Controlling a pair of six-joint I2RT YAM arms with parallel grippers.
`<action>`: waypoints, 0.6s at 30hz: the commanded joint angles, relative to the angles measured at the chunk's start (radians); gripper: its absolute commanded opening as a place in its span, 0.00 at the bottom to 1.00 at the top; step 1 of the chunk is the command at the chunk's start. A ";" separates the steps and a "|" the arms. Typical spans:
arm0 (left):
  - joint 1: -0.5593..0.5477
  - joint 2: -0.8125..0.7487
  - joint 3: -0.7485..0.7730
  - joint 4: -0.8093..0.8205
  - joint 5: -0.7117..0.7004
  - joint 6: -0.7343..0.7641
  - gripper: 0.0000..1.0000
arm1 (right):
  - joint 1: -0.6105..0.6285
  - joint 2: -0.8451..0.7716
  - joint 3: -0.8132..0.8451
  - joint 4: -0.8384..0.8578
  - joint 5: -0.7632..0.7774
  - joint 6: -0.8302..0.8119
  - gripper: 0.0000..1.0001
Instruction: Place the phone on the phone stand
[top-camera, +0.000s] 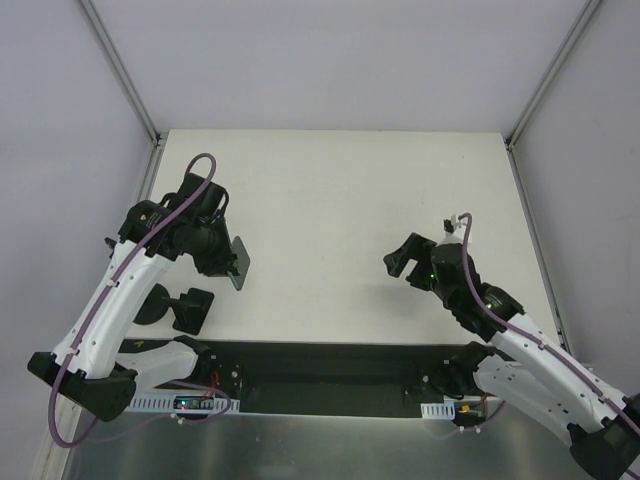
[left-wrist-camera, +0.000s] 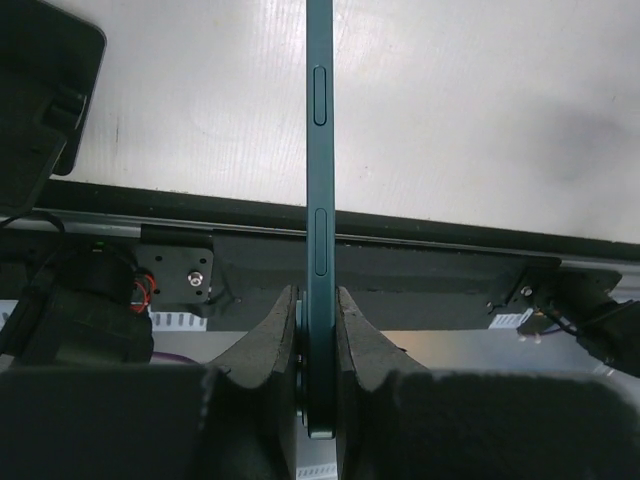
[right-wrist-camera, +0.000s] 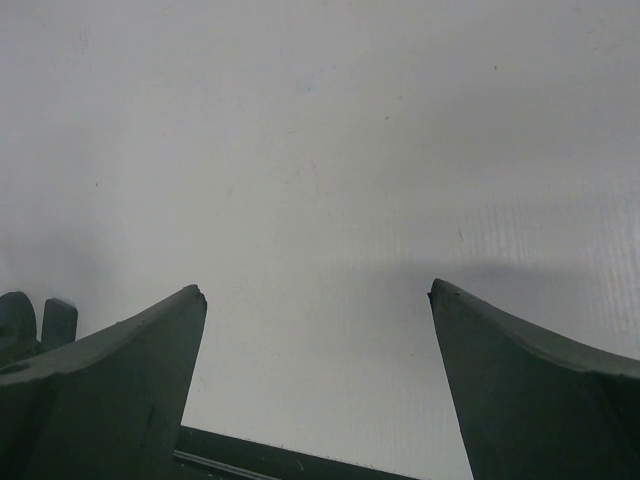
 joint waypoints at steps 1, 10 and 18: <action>0.044 -0.002 0.022 -0.213 -0.026 -0.114 0.00 | 0.000 0.094 -0.014 0.265 0.001 0.012 0.96; 0.299 -0.154 -0.129 -0.215 -0.064 -0.309 0.00 | -0.001 0.439 0.072 0.486 -0.132 0.015 0.96; 0.481 -0.102 -0.276 -0.212 0.020 -0.269 0.00 | -0.001 0.551 0.003 0.614 -0.157 -0.020 0.96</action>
